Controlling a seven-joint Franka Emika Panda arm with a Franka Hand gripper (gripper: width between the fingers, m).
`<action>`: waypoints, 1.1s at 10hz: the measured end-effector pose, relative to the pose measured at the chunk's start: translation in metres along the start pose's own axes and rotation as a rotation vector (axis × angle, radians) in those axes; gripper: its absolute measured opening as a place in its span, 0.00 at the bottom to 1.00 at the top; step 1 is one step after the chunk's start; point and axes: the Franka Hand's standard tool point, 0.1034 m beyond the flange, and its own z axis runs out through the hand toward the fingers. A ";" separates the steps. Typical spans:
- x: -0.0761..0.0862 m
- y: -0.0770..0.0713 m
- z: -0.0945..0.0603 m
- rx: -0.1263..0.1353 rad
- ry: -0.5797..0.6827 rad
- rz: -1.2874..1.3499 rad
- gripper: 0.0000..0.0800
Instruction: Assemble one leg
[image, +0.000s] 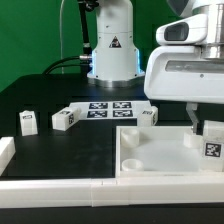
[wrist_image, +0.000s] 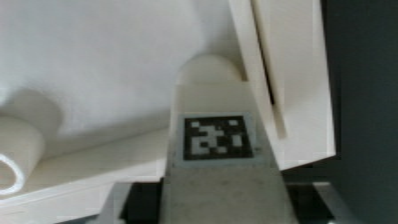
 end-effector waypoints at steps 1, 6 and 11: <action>-0.001 0.004 0.000 -0.016 -0.003 0.161 0.37; 0.007 0.041 0.002 -0.121 0.027 0.543 0.39; 0.009 0.050 0.003 -0.146 0.046 0.627 0.64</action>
Offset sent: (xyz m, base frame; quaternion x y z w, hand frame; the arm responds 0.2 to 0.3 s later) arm 0.0030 -0.0057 0.0027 -0.0187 0.0165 0.3086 0.9509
